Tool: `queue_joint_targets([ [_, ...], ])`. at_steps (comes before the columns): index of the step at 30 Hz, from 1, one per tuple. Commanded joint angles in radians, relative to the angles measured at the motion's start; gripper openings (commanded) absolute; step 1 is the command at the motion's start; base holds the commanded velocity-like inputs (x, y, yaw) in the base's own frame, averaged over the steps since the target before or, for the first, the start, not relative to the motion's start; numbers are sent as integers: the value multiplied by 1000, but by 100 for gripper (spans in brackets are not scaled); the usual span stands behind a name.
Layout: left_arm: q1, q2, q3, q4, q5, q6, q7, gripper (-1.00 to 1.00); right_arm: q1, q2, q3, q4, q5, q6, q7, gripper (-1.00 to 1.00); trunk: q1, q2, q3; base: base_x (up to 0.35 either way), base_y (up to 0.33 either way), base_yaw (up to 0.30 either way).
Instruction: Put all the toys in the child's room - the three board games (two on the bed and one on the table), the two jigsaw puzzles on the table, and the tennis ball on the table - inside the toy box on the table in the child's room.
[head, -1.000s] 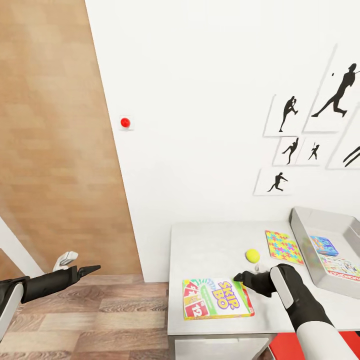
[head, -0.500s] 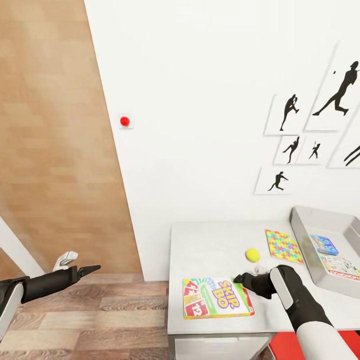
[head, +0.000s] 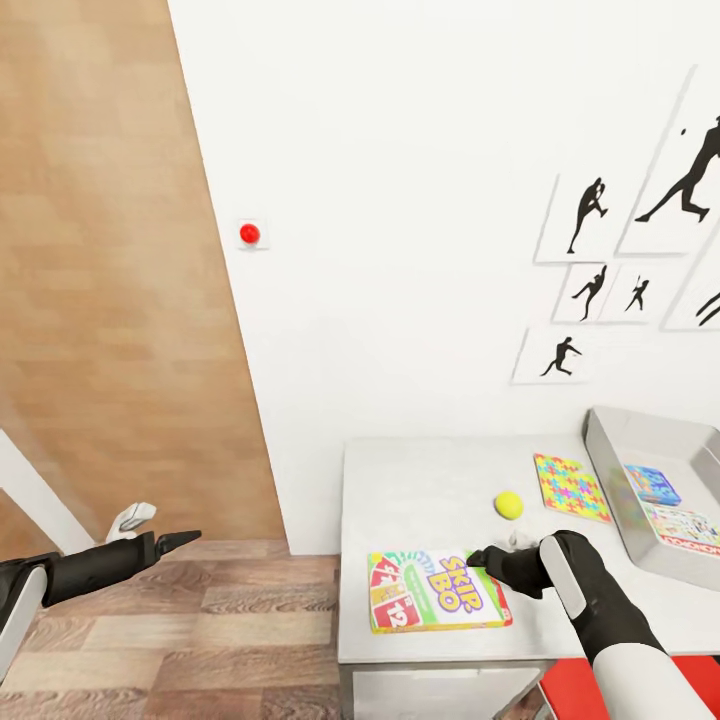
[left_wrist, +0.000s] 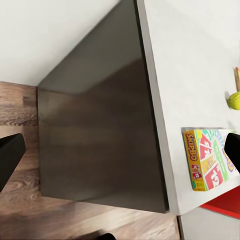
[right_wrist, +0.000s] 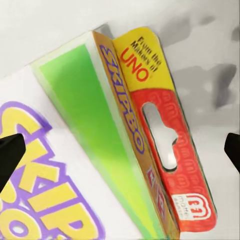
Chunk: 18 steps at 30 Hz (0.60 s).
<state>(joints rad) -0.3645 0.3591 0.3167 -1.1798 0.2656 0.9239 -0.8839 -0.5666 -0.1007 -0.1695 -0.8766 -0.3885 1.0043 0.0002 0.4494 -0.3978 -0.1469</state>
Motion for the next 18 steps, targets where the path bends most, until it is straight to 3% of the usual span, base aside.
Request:
queue_joint_targets([
  [1, -1, 0, 1, 0, 0, 4, -3, 100, -1, 0, -1, -1, -1, 5, 0, 100, 1, -2, -3, 0, 148, 0],
  [18, -1, 0, 1, 0, 0, 4, -4, 100, -1, 0, -1, -1, -1, 5, 1, 100, 1, -2, -5, 0, 80, 0],
])
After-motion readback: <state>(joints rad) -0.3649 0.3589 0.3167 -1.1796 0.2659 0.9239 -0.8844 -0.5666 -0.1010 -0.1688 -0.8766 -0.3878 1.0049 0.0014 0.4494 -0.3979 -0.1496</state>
